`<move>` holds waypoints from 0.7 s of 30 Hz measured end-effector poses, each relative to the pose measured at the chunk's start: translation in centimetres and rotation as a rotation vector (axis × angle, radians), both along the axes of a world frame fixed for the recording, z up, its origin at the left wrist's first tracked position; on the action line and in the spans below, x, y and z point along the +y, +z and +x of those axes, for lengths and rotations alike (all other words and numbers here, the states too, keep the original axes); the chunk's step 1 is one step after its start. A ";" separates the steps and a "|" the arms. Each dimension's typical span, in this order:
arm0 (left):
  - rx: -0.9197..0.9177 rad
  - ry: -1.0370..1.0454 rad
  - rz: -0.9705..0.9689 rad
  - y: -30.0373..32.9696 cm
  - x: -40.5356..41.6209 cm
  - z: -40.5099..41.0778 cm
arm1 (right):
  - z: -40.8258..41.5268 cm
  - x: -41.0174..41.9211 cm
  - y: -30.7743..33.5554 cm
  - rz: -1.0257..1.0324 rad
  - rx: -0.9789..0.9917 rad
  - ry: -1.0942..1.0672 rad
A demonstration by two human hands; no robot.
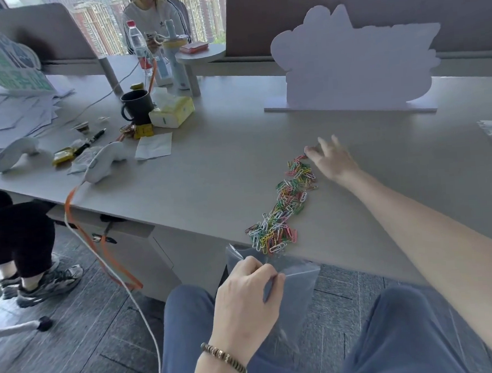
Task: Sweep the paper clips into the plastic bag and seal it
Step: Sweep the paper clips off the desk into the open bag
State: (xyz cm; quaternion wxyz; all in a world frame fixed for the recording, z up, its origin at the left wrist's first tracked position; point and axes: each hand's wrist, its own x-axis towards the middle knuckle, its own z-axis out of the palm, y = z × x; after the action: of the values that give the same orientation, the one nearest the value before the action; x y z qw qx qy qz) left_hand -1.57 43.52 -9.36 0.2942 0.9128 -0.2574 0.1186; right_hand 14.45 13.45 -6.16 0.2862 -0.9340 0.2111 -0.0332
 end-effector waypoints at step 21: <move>0.025 0.009 0.028 0.9 1.0 0.2 | -3.2 6.7 -0.6 0.133 -0.104 0.760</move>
State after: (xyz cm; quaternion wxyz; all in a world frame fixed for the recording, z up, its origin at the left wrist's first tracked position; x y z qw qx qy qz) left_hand -1.35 44.50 -8.45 0.2839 0.9194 -0.2511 0.1049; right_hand 11.25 20.12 -6.79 0.3483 -0.9221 -0.1633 0.0415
